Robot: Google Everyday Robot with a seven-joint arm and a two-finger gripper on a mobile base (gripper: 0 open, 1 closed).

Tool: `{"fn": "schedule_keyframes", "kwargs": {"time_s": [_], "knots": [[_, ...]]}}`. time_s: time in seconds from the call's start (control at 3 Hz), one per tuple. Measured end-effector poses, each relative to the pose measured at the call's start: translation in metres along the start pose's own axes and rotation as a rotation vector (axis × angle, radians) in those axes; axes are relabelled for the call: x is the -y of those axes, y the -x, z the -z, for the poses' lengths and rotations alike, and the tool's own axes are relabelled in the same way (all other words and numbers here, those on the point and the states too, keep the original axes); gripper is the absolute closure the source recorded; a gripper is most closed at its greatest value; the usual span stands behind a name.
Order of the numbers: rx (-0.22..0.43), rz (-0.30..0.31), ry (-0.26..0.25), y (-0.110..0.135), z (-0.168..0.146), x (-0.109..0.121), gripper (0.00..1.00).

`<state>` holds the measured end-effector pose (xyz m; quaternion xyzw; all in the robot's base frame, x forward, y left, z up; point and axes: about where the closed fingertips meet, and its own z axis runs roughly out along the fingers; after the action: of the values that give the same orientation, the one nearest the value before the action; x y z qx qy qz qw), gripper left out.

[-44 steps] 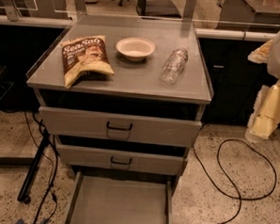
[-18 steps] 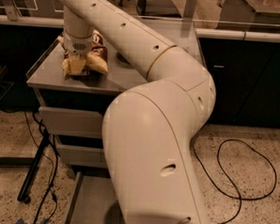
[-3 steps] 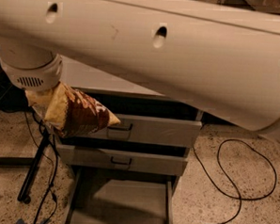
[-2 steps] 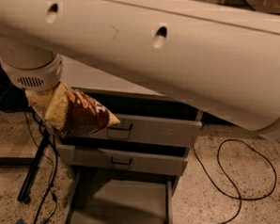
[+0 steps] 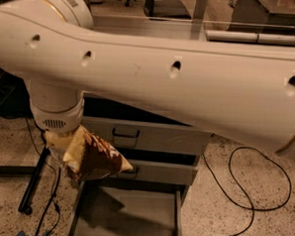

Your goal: Place brown chip bag into bottom drawer

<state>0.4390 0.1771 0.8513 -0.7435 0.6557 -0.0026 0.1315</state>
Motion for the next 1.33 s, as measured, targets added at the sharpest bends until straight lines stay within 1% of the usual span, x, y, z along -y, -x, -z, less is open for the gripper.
{"fn": "schedule_keyframes", "kwargs": {"time_s": [0.33, 0.67, 1.0, 1.33], "knots": [[0.014, -0.032, 0.127, -0.015, -0.047, -0.031, 1.0], [0.014, -0.032, 0.127, -0.015, -0.047, -0.031, 1.0], [0.048, -0.026, 0.185, -0.006, -0.079, -0.047, 1.0], [0.081, -0.026, 0.262, 0.006, -0.139, -0.078, 1.0]]}}
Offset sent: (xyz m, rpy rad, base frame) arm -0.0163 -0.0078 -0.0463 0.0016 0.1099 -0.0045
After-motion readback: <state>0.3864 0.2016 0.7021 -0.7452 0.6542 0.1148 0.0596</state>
